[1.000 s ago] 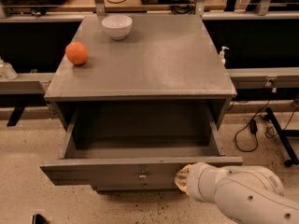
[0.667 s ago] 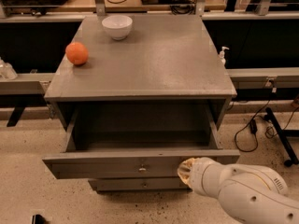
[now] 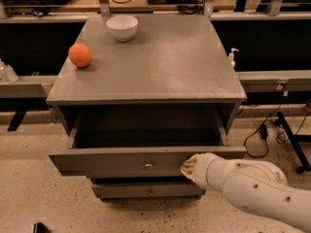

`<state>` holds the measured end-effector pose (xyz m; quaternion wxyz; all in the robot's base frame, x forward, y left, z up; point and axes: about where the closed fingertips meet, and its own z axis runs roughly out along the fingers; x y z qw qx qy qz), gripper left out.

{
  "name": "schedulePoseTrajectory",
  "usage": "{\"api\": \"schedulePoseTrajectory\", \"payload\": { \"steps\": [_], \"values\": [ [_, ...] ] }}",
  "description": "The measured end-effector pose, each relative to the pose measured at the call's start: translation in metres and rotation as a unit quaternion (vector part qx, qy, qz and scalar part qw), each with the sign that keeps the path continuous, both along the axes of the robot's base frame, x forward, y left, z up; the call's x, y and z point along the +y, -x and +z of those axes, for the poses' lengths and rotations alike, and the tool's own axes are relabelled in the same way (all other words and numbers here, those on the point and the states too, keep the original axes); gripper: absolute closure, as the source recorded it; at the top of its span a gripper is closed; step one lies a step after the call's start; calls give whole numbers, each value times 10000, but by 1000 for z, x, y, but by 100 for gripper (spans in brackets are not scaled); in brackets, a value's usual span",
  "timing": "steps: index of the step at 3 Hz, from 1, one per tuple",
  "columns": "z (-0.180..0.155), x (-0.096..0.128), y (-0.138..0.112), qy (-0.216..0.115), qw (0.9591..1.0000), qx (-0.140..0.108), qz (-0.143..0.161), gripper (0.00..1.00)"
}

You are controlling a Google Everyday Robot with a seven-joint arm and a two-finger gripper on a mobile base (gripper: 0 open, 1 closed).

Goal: Close top drawer

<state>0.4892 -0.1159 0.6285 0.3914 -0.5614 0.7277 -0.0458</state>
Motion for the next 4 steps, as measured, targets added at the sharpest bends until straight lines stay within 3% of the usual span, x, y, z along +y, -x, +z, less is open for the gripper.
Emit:
{"api": "schedulePoseTrajectory", "payload": {
  "steps": [1, 2, 3, 4],
  "values": [
    [-4, 1, -7, -47, 10000, 22, -10, 100],
    [-22, 4, -42, -226, 9994, 276, -16, 100],
    [-22, 4, -41, -226, 9994, 276, -16, 100],
    [-28, 8, -58, -229, 9985, 481, 96, 100]
  ]
}}
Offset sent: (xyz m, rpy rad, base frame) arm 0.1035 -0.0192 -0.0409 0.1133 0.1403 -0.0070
